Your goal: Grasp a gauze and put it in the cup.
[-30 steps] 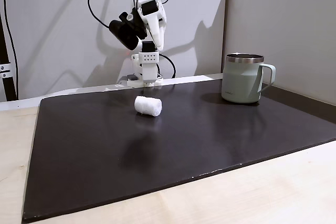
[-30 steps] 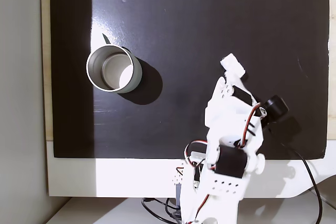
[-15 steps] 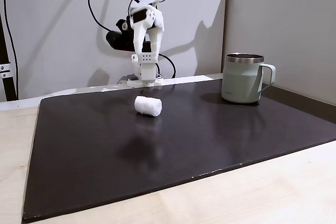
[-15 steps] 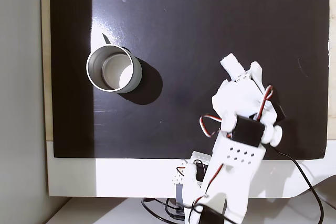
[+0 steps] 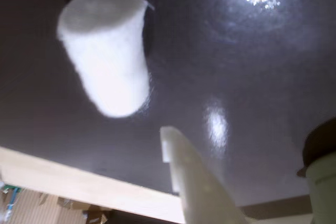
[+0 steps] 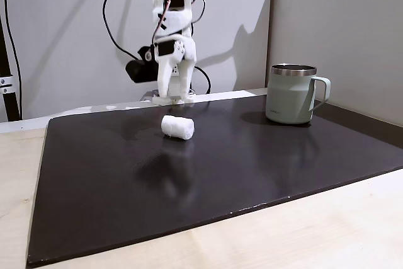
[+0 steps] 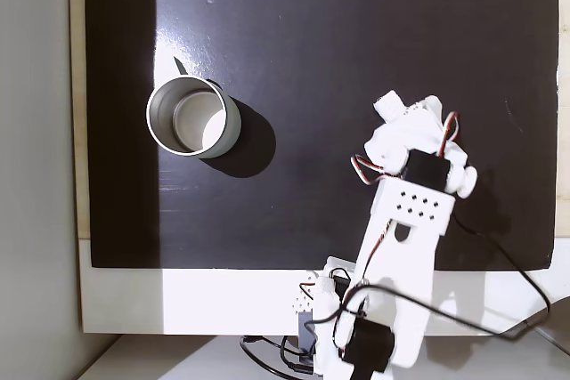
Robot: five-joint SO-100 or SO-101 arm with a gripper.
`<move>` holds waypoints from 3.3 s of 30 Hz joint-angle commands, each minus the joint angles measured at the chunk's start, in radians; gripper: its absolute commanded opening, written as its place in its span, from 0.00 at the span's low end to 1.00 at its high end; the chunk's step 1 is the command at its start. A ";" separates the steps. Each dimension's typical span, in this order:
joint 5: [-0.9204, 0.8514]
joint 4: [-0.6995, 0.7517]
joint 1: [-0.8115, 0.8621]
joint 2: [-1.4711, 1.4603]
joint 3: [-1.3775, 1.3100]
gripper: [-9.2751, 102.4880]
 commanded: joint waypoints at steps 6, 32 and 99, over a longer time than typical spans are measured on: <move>-0.005 -0.086 -0.003 -0.109 -0.008 0.39; -0.005 -0.181 0.031 -0.322 -0.066 0.15; -0.334 0.623 -0.770 -0.554 -1.420 0.08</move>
